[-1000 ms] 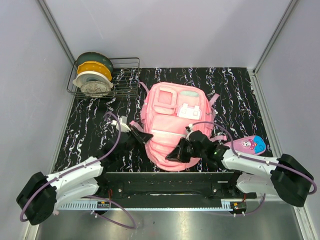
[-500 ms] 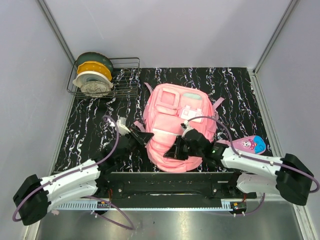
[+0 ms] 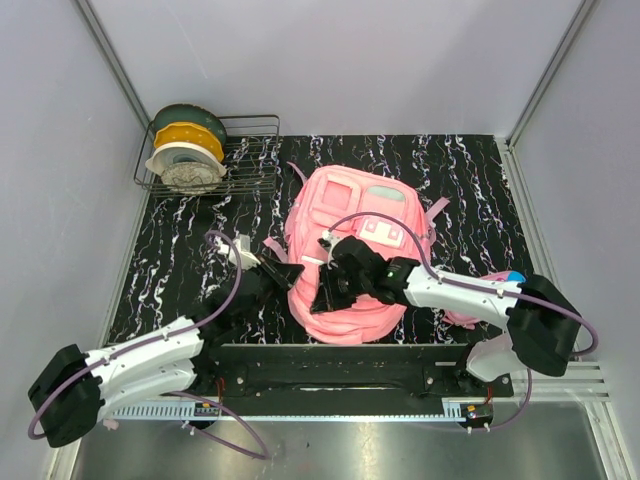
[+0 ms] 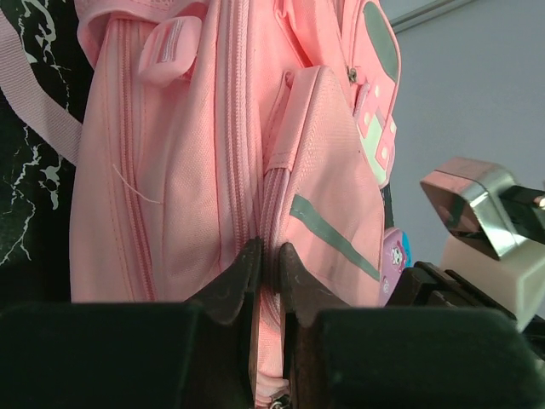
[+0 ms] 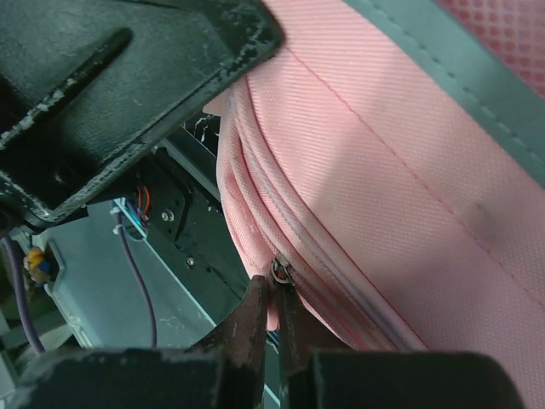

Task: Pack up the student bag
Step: Unzip the student bag at the center of the board.

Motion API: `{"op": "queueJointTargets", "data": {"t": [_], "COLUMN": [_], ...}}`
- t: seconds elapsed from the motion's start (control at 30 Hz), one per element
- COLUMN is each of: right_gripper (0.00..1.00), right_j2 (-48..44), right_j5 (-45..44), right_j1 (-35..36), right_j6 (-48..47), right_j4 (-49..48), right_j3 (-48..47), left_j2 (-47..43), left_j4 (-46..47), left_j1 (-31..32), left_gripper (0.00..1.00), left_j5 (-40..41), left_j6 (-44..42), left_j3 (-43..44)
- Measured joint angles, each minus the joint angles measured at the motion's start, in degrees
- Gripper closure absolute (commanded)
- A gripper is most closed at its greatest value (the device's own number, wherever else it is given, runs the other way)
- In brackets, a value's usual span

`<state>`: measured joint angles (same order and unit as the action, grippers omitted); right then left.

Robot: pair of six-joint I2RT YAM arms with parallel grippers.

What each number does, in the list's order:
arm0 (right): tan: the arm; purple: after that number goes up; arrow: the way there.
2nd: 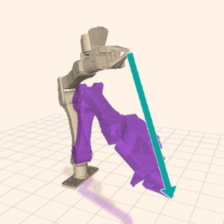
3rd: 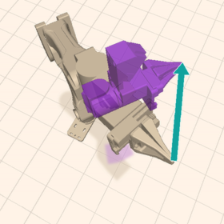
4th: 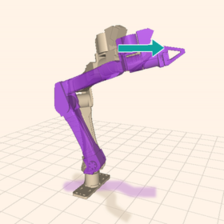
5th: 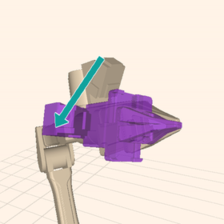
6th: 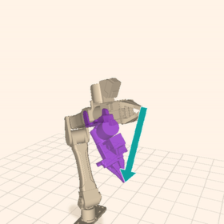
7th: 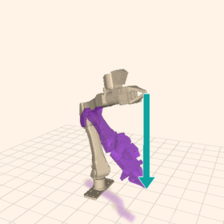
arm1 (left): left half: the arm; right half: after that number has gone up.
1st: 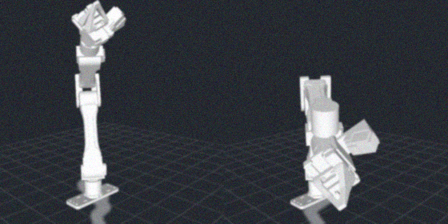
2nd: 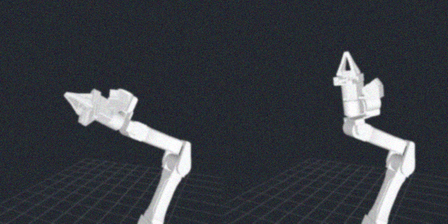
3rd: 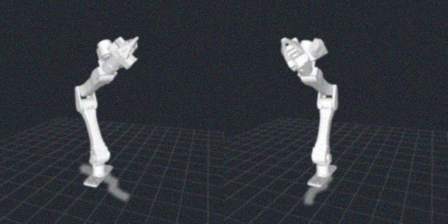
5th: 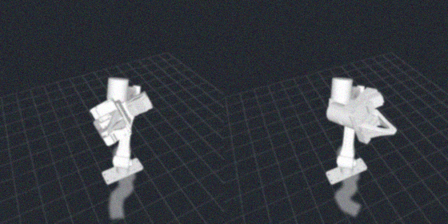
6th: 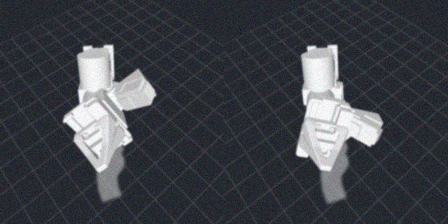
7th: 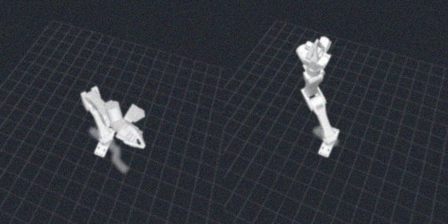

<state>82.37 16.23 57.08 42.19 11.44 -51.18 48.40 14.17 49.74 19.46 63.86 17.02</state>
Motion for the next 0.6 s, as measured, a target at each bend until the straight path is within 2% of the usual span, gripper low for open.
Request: {"op": "queueJointTargets", "data": {"t": [0.2, 0.53, 0.6], "right_gripper": [1.0, 1.0, 0.84], "right_j2": [1.6, 4.0, 4.2], "right_j5": [0.2, 2.5, 3.1], "right_j1": [0.0, 0.2, 0.2], "right_j6": [-5.6, -9.7, -10.6], "right_j4": [5.6, 7.4, 8.6], "right_j3": [-4.7, -7.6, -8.6], "left_j2": [1.1, -4.7, -4.9], "left_j4": [1.0, -0.6, -0.2], "left_j1": [0.0, 0.2, 0.2], "left_gripper": [1.0, 1.0, 1.0], "left_j5": [0.2, 0.4, 0.3], "left_j6": [-0.6, -1.6, -1.5], "left_j3": [0.6, -0.8, -1.2]}}
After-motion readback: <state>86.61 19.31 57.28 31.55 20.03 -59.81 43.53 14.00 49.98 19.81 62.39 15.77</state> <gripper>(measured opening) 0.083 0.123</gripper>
